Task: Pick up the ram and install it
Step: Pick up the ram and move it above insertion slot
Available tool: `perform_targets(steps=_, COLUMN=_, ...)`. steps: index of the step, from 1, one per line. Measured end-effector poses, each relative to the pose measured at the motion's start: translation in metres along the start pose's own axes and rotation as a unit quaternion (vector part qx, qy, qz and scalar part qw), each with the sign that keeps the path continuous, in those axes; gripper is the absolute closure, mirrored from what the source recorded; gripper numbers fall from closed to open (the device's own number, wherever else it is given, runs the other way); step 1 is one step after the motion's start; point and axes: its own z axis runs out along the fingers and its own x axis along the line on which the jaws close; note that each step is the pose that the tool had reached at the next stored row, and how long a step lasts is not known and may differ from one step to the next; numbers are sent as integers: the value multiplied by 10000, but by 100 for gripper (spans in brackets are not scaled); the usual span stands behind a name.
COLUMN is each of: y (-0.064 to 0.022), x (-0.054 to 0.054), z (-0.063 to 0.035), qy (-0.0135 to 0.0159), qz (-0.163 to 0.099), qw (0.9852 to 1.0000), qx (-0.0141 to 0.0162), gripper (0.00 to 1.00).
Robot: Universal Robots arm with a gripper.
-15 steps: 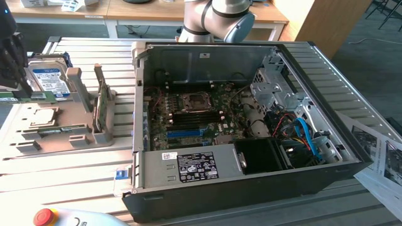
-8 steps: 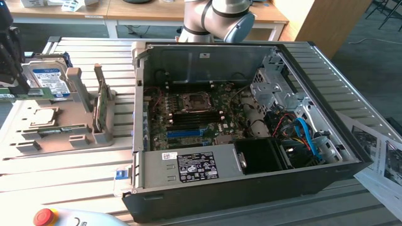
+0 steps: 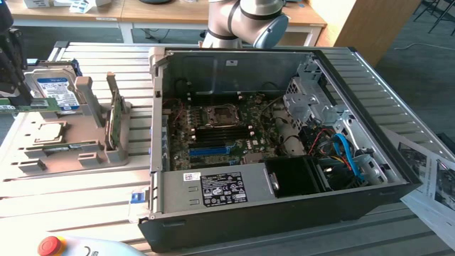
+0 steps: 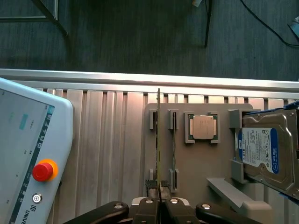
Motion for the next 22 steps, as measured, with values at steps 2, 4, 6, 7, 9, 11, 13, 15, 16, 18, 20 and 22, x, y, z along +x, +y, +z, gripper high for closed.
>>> perform_targets(steps=2, y=0, x=0, z=-2, qy=1, qz=0, qw=10000, qx=9, gripper=88)
perform_targets(steps=4, y=0, x=0, z=-1, qy=-2, qz=0, qw=10000, qx=39, gripper=88)
perform_targets(steps=6, y=0, x=0, z=-1, qy=-7, qz=0, qw=10000, qx=63, gripper=88)
perform_targets(steps=7, y=0, x=0, z=-5, qy=-8, qz=-1, qw=10000, qx=64, gripper=88)
perform_targets(steps=9, y=2, x=0, z=-25, qy=-8, qz=0, qw=10000, qx=65, gripper=88)
perform_targets(steps=11, y=4, x=0, z=-49, qy=-8, qz=0, qw=10000, qx=65, gripper=88)
perform_targets(steps=13, y=5, x=0, z=-71, qy=-8, qz=0, qw=10000, qx=65, gripper=88)
perform_targets(steps=15, y=7, x=0, z=-100, qy=-8, qz=0, qw=10000, qx=65, gripper=88)
perform_targets(steps=16, y=8, x=0, z=-114, qy=-7, qz=0, qw=10000, qx=65, gripper=88)
perform_targets(steps=18, y=10, x=0, z=-142, qy=-8, qz=0, qw=10000, qx=64, gripper=88)
perform_targets(steps=20, y=12, x=1, z=-163, qy=-8, qz=0, qw=10000, qx=65, gripper=88)
perform_targets(steps=22, y=13, x=1, z=-178, qy=-8, qz=0, qw=10000, qx=65, gripper=88)
